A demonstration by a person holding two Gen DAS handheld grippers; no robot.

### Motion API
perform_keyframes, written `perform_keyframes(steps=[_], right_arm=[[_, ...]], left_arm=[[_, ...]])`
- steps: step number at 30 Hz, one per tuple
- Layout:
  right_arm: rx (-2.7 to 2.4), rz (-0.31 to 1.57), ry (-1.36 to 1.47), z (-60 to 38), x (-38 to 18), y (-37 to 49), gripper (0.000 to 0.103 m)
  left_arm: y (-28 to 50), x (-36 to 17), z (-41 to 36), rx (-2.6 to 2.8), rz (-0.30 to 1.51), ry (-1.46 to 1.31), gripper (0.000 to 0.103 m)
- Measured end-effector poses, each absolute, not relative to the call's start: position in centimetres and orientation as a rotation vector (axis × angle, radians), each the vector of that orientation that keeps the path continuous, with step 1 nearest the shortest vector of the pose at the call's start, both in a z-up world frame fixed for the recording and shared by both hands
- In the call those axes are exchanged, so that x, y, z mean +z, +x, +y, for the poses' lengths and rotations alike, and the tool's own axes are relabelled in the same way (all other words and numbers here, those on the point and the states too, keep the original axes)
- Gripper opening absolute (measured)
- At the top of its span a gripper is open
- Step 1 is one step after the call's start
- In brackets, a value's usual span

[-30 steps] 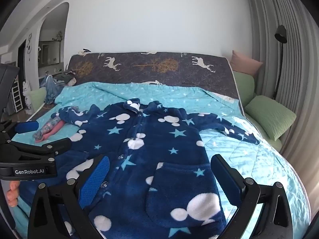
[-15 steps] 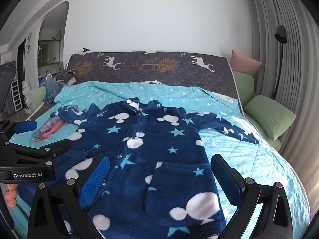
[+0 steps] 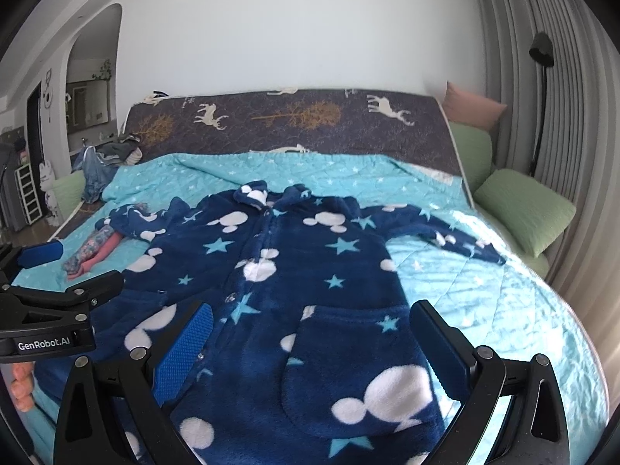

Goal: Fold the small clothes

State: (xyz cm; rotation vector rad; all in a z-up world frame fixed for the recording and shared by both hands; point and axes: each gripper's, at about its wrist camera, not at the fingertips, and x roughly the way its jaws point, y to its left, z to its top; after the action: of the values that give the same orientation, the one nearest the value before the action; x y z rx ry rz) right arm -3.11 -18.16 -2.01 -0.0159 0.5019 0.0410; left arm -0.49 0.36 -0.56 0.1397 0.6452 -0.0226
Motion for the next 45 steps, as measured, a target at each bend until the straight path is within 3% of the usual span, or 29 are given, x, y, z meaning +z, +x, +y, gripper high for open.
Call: perform_keyframes(steps=[45], right_arm=[[-0.031,0.541,-0.072,-17.7,-3.2,-1.9,0.103]], left_arm=[[0.6,-1.6,1.2,-0.005,0.672,0.121,0.102]])
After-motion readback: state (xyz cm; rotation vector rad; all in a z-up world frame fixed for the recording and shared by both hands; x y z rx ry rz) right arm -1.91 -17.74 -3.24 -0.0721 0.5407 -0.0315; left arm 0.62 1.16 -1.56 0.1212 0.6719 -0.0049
